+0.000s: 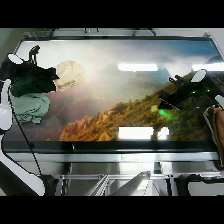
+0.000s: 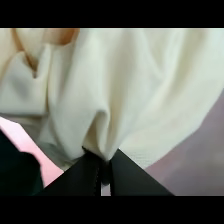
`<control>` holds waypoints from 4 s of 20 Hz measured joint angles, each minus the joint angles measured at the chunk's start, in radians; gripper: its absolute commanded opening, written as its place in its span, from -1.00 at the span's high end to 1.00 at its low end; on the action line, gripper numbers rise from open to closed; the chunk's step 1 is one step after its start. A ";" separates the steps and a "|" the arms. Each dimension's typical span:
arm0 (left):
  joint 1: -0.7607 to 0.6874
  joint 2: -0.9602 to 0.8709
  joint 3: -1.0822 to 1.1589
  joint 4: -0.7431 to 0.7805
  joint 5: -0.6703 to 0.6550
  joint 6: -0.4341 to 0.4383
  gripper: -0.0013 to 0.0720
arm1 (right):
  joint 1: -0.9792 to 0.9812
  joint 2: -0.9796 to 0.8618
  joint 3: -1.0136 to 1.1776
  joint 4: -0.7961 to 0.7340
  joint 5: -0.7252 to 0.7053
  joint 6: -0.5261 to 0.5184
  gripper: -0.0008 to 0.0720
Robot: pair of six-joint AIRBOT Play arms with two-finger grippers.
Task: Fold the shirts.
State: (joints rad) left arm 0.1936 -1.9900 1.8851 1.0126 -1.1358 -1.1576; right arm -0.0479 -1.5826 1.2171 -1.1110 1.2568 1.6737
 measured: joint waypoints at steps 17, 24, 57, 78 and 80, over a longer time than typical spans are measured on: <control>-0.330 0.470 0.001 -0.538 -0.291 0.106 -0.62 | 0.000 -0.005 0.000 0.079 0.124 -0.173 0.89; -0.341 0.377 -0.040 -0.141 -0.364 -0.055 -0.98 | -0.004 -0.005 0.000 -0.005 0.233 -0.188 -0.18; -0.565 0.376 -0.805 -0.260 0.070 0.013 0.92 | -0.183 0.159 -0.478 0.451 -0.086 -0.632 0.91; 0.169 1.031 0.104 -0.673 -0.288 0.013 0.91 | -0.169 0.808 0.225 1.019 -0.049 -0.758 0.91; 0.156 0.946 0.061 -0.687 -0.298 0.016 0.91 | -0.116 0.713 0.225 0.955 -0.072 -0.752 0.91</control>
State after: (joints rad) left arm 0.3496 -1.0435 1.9461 0.3256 -1.4334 -1.1419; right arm -0.1635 -0.8692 1.4425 -0.1562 1.1851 0.9222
